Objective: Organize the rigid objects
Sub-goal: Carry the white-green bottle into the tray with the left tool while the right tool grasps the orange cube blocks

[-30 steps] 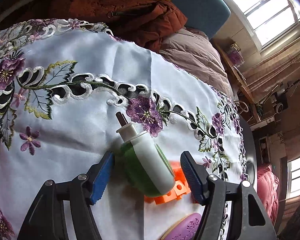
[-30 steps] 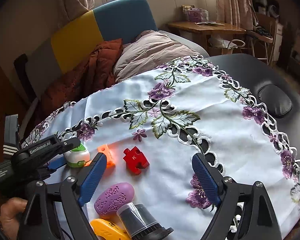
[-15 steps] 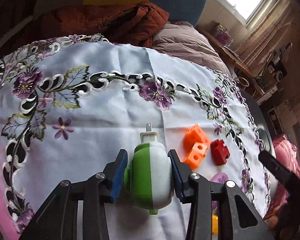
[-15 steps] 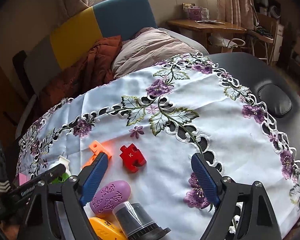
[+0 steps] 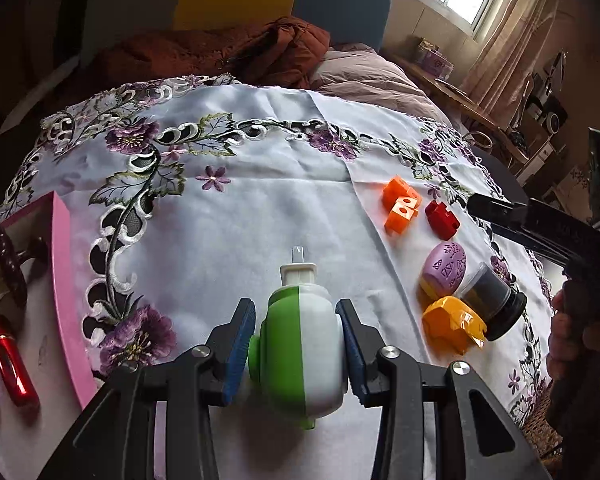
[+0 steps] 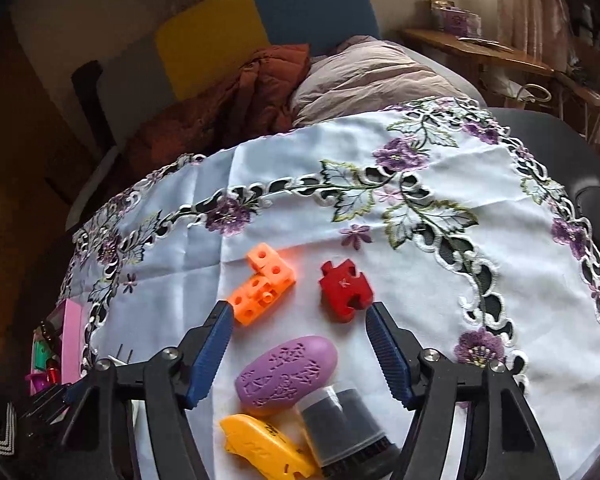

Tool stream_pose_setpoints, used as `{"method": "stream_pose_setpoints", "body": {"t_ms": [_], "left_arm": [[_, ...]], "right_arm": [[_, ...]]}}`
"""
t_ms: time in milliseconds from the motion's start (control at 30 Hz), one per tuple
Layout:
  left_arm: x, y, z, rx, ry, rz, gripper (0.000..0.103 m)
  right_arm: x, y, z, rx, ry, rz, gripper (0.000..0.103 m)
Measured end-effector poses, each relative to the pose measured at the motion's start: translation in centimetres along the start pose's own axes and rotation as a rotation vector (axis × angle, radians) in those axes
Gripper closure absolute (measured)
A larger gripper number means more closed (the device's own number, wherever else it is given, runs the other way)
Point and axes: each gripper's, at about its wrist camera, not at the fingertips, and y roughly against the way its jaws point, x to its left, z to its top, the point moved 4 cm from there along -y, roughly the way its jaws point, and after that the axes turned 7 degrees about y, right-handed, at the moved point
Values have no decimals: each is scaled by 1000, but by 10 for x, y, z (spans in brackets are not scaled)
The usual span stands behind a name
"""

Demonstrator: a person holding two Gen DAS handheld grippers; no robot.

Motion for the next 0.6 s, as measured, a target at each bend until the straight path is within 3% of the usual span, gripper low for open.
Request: {"method": "stream_pose_setpoints", "body": {"t_ms": [133,333,367,467,600], "left_arm": [[5,10,-8,-11,3,-8,61],[11,26,-14,-33,8,-21,61],[12,28,-15,-36,12,-22,61],[16,36,-15,-50,17,-27,61],[22,47,-15,-70,32,-34,61]], "right_arm": [[19,-17,10,25,36,22,38],[31,-60,23,100,76,-32,40],[31,-68,23,121,83,-35,42],[33,-92,17,198,121,-84,72],[40,-92,16,195,168,-76,76]]}}
